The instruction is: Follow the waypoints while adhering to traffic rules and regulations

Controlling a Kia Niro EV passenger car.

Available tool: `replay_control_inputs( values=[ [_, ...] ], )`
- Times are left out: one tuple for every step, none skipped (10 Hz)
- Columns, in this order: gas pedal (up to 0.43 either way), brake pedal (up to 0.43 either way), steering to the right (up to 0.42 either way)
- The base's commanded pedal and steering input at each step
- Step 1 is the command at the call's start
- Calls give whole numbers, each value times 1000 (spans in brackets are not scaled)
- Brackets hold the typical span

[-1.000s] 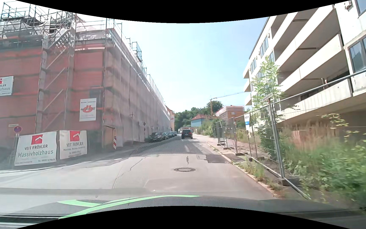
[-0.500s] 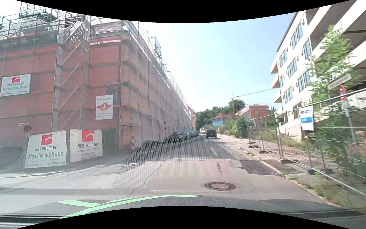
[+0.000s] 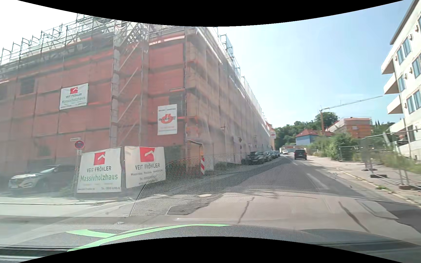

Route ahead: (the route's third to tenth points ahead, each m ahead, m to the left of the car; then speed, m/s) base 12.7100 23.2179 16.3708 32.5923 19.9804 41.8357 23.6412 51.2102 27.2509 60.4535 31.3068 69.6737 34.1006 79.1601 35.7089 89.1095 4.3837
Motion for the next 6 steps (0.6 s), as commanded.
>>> replay_control_inputs(
  values=[
    [260,0,-547],
    [260,0,-559],
    [260,0,-567],
    [260,0,-566],
    [260,0,-564],
    [260,0,-561]
  ],
)
